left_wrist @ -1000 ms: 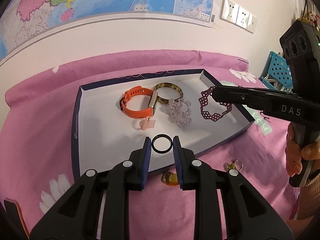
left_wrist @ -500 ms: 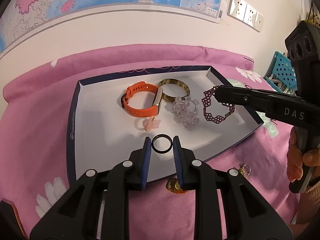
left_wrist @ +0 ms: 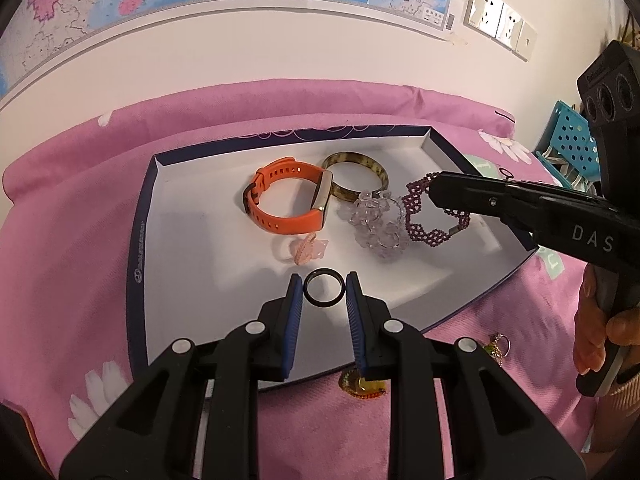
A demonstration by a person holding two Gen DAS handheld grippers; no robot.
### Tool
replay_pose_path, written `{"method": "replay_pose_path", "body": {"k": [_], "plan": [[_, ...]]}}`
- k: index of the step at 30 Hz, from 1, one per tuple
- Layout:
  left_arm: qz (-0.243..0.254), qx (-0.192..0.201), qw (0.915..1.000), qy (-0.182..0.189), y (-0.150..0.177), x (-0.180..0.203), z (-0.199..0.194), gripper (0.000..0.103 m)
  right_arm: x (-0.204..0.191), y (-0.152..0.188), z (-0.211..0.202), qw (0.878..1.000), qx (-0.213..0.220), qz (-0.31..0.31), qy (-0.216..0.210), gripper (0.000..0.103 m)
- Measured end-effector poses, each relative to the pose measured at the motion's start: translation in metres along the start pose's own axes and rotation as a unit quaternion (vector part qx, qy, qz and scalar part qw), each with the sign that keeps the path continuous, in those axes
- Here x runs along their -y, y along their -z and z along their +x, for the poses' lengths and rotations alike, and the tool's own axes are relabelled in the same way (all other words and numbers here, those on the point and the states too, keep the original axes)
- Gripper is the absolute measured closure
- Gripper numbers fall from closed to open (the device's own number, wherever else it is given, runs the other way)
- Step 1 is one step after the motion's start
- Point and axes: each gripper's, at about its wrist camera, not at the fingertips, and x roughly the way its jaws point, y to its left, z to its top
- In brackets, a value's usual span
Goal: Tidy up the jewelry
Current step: 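Carry the black ring into the box with the left tool while the right tool lowers the necklace in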
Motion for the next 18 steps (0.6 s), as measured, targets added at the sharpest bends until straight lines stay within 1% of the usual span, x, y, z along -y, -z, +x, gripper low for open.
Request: {"method": "replay_pose_path", "body": {"k": [10, 18], "plan": [[0.008, -0.012, 0.9999, -0.005, -0.004, 0.003, 0.013, 0.080, -0.002, 0.000, 0.008, 1.000, -0.005, 0.003, 0.000, 0.101], [0.000, -0.021, 0.9997, -0.007, -0.007, -0.003, 0.023, 0.080, -0.007, 0.002, 0.018, 1.000, -0.017, -0.003, -0.004, 0.101]]}}
